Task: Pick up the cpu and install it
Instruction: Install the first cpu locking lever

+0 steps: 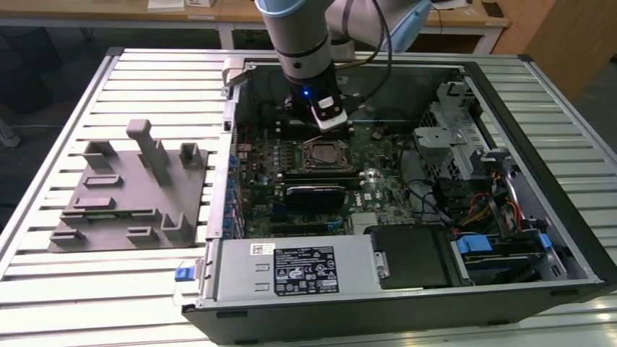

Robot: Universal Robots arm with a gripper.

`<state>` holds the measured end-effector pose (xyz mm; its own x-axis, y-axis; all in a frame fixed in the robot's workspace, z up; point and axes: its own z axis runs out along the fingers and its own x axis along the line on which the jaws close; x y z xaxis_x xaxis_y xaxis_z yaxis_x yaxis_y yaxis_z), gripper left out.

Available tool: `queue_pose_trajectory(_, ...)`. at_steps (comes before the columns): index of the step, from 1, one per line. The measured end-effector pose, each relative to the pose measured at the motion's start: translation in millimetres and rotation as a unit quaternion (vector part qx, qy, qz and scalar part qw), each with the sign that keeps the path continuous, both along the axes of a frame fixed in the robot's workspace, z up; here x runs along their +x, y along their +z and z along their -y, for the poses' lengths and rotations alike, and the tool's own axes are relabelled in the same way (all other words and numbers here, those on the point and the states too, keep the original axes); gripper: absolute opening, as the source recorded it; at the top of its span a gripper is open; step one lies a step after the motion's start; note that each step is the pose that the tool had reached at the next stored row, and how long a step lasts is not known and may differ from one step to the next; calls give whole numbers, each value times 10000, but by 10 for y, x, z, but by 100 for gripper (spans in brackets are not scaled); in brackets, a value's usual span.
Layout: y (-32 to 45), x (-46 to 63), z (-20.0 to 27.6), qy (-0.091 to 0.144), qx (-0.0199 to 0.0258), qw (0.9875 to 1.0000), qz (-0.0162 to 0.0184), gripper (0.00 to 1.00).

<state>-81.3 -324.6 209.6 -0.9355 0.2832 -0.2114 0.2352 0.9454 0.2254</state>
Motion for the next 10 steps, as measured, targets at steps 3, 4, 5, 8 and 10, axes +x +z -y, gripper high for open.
queue_pose_trajectory(3, -5, -25, -19, -2, 0, 10000, 11, 11)
queue_pose_trajectory(4, -8, -37, -22, -4, 1, 10000, 19, 11)
queue_pose_trajectory(5, -11, -51, -24, -7, 0, 10000, 33, 11)
queue_pose_trajectory(8, -23, -86, -26, -22, 0, 9999, 112, 11)
queue_pose_trajectory(10, -33, -97, -27, -34, 0, 9998, 172, 11)
